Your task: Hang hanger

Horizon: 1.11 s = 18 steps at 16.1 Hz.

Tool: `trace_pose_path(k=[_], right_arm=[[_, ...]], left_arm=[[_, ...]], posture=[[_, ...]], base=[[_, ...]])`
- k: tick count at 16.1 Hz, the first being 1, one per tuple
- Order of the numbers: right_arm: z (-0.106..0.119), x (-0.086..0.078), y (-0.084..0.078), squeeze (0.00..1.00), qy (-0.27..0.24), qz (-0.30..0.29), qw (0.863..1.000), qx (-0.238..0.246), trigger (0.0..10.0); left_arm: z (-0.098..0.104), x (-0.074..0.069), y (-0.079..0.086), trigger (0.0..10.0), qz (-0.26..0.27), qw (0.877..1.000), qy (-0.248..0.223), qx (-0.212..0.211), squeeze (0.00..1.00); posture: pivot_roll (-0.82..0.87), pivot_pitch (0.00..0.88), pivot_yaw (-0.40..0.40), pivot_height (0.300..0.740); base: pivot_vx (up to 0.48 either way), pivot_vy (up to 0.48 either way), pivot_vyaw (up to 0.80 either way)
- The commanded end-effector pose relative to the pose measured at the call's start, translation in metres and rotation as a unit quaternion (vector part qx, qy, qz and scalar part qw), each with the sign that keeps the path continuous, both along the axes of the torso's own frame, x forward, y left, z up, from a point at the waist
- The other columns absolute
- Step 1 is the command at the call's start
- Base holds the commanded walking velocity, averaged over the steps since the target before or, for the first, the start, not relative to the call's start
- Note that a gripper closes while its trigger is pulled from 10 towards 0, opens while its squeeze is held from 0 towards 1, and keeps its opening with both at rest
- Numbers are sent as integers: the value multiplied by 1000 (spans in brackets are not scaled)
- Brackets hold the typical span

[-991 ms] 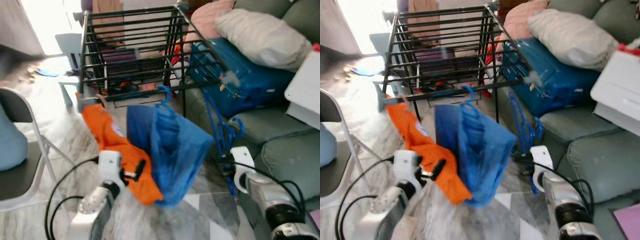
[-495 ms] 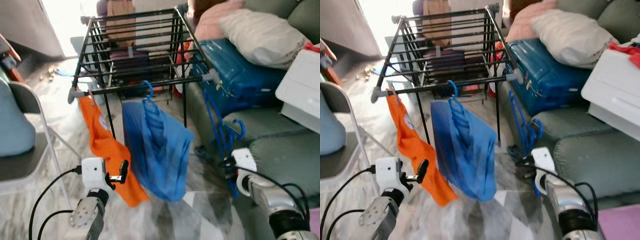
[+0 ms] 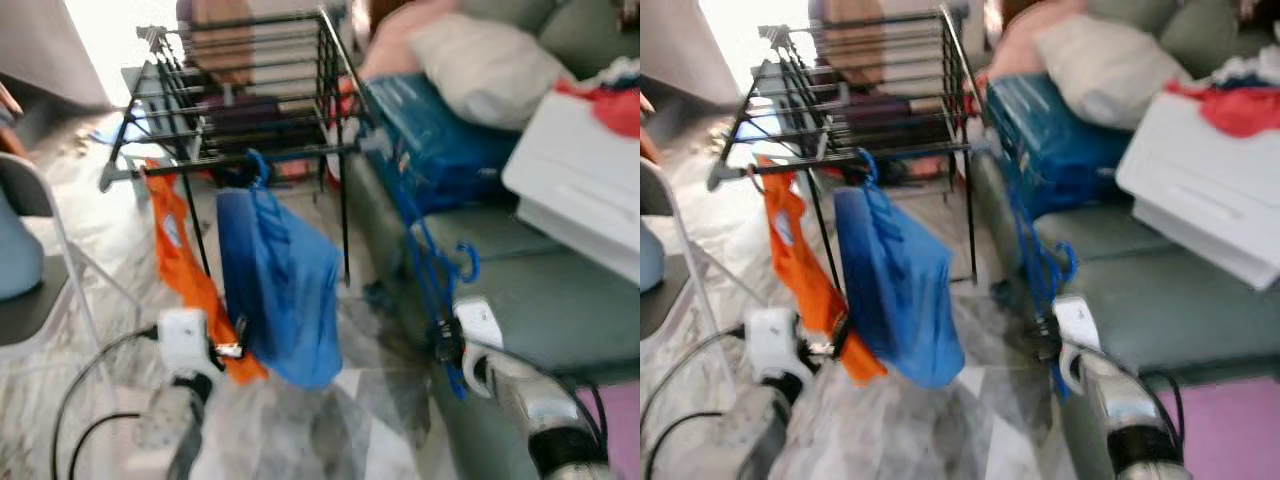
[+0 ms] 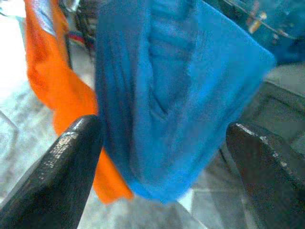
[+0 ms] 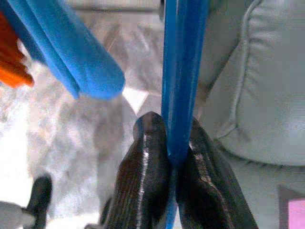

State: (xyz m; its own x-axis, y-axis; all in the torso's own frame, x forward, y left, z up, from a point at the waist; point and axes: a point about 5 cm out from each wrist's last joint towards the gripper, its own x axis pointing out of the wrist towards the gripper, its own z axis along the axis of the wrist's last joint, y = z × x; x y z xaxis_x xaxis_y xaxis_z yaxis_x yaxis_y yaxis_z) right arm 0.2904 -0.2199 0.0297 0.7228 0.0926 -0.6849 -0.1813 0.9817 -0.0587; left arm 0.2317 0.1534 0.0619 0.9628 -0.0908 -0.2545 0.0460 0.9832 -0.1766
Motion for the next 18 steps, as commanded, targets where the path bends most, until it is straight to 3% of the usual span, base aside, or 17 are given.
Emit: trace_pose_path(k=[1, 6, 12, 18], right_arm=[[6, 5, 6, 0, -15, 6, 1000, 6, 10000], [7, 6, 8, 0, -18, 7, 1000, 7, 10000], [7, 5, 12, 0, -26, 17, 999, 10, 10000], [5, 6, 17, 0, -24, 9, 1000, 16, 10000]], left_arm=[[3, 2, 2, 10000, -2, 1000, -5, 8, 0], [2, 3, -1, 10000, -7, 1000, -1, 1, 0], [6, 6, -1, 10000, -13, 1000, -13, 7, 0], [9, 8, -2, 10000, -26, 999, -22, 8, 0]], posture=[[-72, 0, 23, 740], [-69, 0, 27, 740], [-65, 0, 34, 740], [-62, 0, 41, 740]], base=[[450, 0, 0], [375, 250, 0], [0, 0, 0], [391, 0, 0]])
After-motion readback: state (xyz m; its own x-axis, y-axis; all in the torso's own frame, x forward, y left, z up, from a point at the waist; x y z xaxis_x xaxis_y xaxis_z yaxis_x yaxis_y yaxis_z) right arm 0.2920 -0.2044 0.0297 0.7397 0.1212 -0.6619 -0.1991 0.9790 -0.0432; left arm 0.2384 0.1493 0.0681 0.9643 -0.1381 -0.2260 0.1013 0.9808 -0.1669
